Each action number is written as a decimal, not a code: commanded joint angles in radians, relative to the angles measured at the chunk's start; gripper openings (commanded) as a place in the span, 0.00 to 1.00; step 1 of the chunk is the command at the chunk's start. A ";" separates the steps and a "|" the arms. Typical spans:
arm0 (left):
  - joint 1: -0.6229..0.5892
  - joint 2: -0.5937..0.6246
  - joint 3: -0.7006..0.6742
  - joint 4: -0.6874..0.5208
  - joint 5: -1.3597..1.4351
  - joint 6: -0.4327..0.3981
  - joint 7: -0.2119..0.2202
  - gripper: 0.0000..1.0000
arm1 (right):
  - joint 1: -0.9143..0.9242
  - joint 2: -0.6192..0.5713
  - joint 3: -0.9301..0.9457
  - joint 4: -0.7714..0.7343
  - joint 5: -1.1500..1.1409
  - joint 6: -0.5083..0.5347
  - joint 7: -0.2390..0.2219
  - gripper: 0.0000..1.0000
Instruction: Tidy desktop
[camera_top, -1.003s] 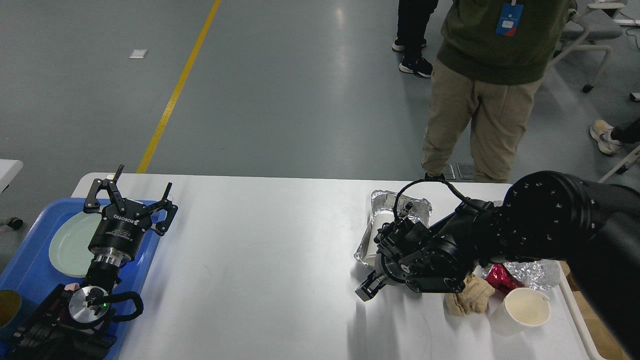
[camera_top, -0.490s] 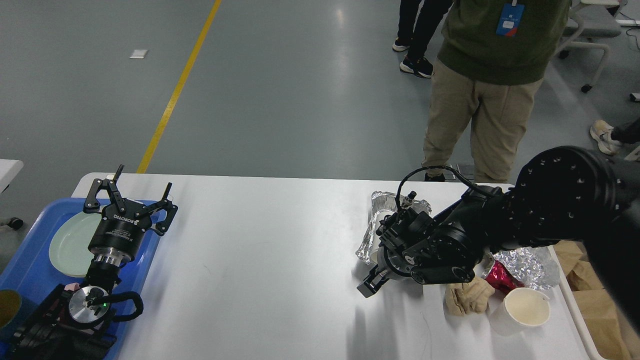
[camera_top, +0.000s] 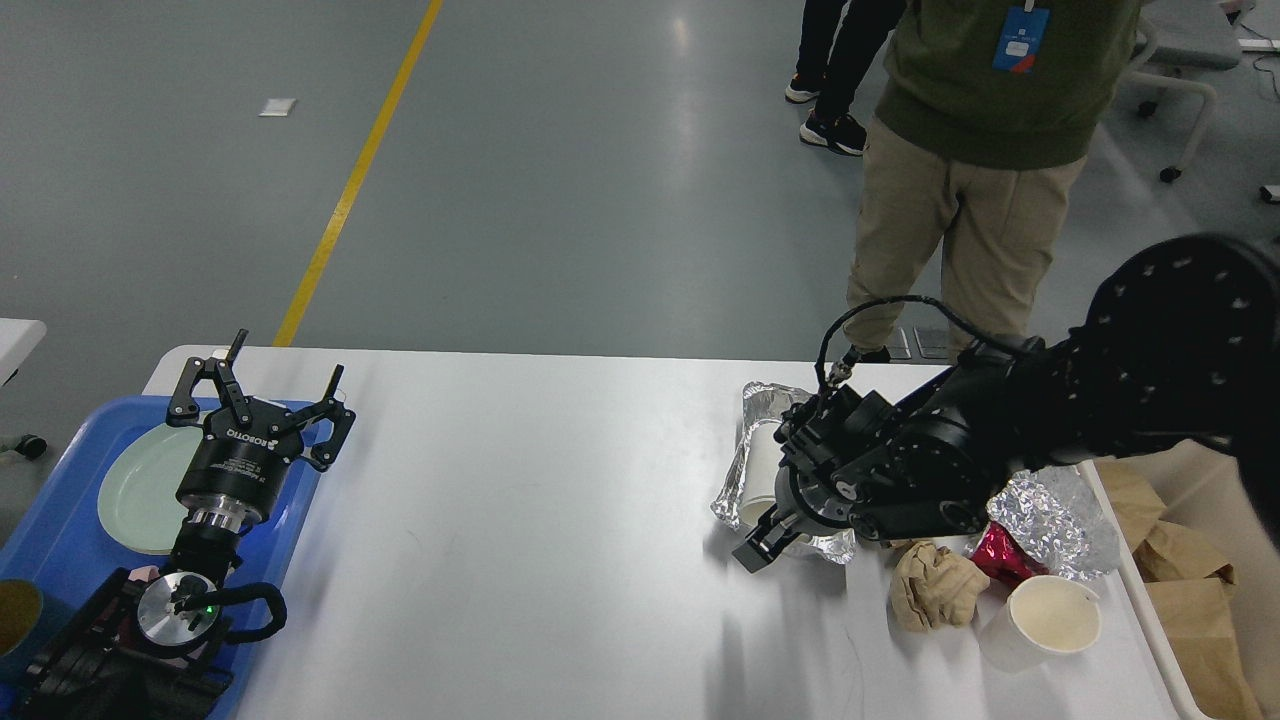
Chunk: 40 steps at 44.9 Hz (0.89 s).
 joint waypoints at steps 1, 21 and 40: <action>0.000 0.000 0.001 0.000 0.000 0.000 0.000 0.96 | 0.205 -0.050 0.001 0.084 0.164 0.180 0.004 1.00; 0.000 0.000 0.001 0.000 0.000 0.000 0.000 0.96 | 0.724 -0.191 -0.136 0.128 0.741 0.729 -0.002 1.00; 0.000 0.000 0.001 0.000 0.000 0.002 0.000 0.96 | 0.833 -0.186 -0.279 0.173 0.879 0.702 0.000 0.99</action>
